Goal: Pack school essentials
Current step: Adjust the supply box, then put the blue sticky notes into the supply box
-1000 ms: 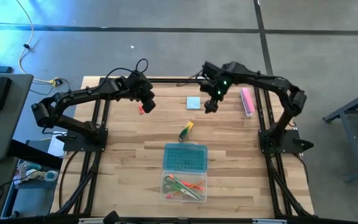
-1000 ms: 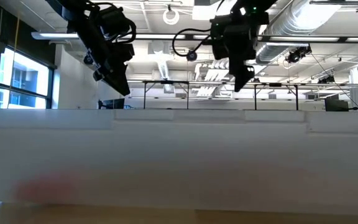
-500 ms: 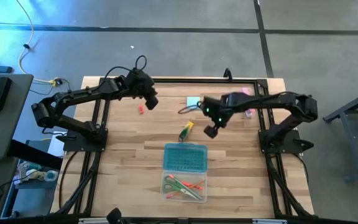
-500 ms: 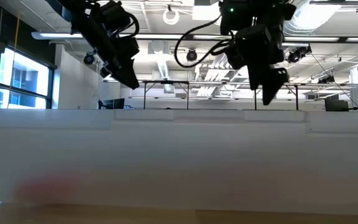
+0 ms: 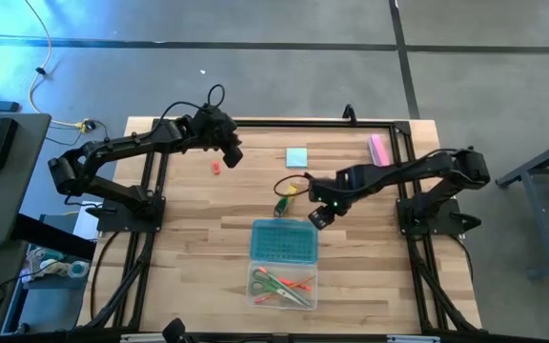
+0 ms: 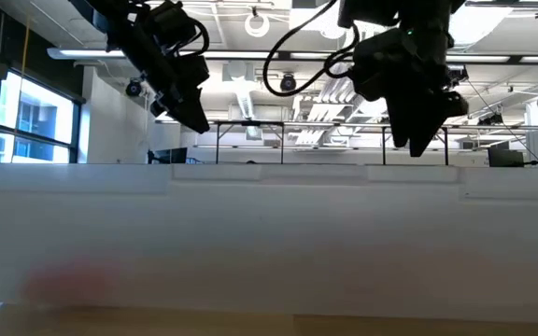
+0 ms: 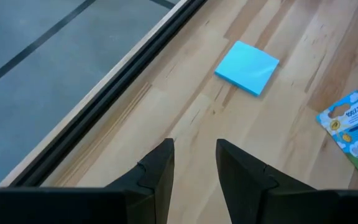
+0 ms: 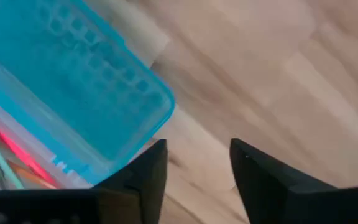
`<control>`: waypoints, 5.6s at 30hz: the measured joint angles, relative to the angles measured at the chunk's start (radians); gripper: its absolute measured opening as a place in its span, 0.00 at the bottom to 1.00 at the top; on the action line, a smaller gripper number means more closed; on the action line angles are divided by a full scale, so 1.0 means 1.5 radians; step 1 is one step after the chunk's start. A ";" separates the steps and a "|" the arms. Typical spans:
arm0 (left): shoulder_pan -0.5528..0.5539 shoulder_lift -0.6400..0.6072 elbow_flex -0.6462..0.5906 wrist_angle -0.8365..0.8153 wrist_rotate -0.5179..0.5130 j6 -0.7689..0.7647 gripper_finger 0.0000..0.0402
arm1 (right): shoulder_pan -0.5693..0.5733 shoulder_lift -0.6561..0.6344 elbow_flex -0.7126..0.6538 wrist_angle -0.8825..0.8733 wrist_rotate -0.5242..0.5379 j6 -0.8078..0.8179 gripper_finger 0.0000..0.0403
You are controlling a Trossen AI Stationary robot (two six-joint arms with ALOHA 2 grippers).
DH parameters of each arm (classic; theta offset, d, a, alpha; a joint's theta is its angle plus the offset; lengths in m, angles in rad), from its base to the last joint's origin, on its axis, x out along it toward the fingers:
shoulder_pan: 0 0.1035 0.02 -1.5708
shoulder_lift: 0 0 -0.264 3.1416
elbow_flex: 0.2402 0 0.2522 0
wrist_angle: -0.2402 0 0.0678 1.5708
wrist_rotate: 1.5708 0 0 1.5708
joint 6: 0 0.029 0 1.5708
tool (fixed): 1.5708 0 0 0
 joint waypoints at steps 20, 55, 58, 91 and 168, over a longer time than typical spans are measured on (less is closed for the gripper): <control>0.000 -0.013 0.000 -0.062 -0.005 0.040 0.27 | 0.193 0.086 0.000 0.076 0.013 0.297 0.01; -0.002 -0.238 0.000 -0.302 -0.050 -0.065 0.27 | 0.217 0.244 0.012 0.378 0.011 0.341 0.00; -0.003 -0.238 0.000 -0.302 -0.042 -0.069 0.27 | 0.217 0.247 0.023 0.384 0.008 0.344 0.00; -0.004 -0.237 0.000 -0.303 -0.033 -0.065 0.27 | 0.233 0.277 0.094 0.415 0.100 0.538 0.00; -0.004 -0.237 0.000 -0.301 -0.035 -0.065 0.27 | -0.460 0.276 0.460 -0.141 0.007 -0.868 0.45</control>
